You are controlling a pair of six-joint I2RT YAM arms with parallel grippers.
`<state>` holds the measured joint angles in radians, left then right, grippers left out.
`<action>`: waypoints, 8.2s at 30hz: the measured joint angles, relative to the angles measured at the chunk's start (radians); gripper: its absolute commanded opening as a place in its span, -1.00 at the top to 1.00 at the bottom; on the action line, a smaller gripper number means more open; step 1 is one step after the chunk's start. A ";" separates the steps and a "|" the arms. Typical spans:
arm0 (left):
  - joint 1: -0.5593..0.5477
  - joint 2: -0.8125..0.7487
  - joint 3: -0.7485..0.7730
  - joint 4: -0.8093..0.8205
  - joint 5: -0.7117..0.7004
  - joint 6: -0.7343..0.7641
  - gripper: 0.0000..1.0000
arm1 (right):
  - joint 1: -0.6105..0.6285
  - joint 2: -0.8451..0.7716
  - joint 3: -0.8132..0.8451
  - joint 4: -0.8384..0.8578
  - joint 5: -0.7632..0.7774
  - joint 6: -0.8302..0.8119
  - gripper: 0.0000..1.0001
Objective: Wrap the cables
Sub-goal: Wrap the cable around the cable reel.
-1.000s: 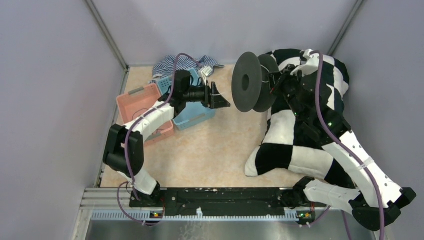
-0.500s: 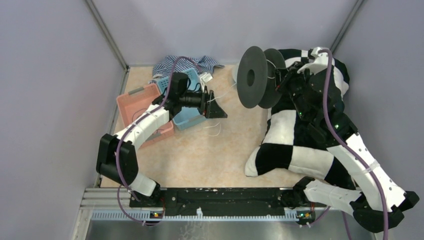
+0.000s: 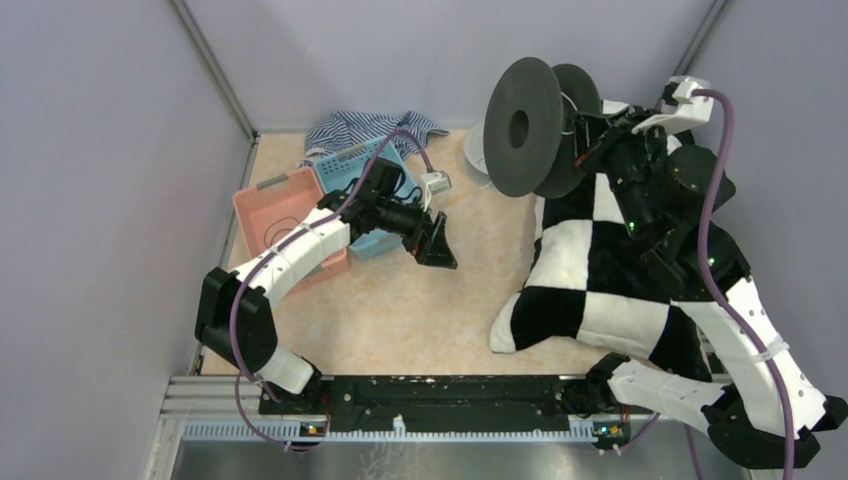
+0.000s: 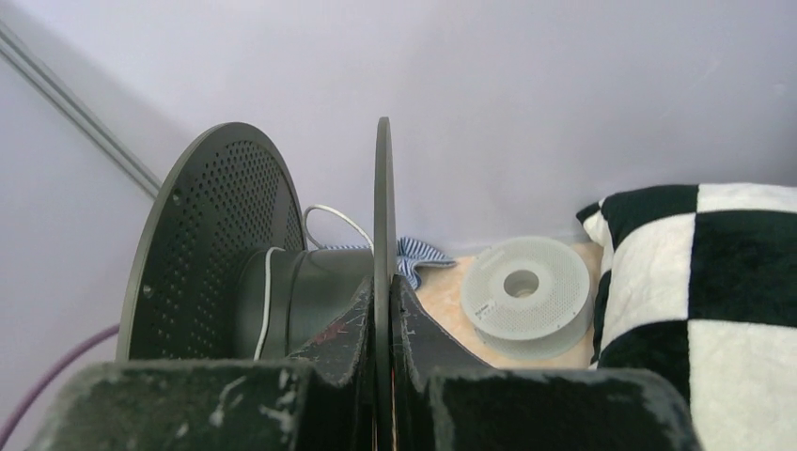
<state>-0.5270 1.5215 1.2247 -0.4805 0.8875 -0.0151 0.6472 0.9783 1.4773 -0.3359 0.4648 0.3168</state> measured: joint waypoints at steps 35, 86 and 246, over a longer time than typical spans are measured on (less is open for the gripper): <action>-0.098 -0.320 -0.422 0.617 -0.313 -0.046 -0.96 | 0.000 0.038 0.117 -0.029 -0.029 -0.024 1.00; -0.248 -0.114 -0.518 1.054 -0.470 0.220 -0.02 | 0.000 0.031 0.182 -0.062 -0.175 0.051 1.00; -0.003 -0.132 -0.404 0.936 -0.504 -0.452 1.00 | -0.001 -0.071 -0.019 -0.204 -0.155 -0.046 1.00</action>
<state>-0.5301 1.3899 0.8211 0.4557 0.3840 -0.4671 0.6460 0.9070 1.4578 -0.5404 0.3096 0.2707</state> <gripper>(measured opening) 0.012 0.020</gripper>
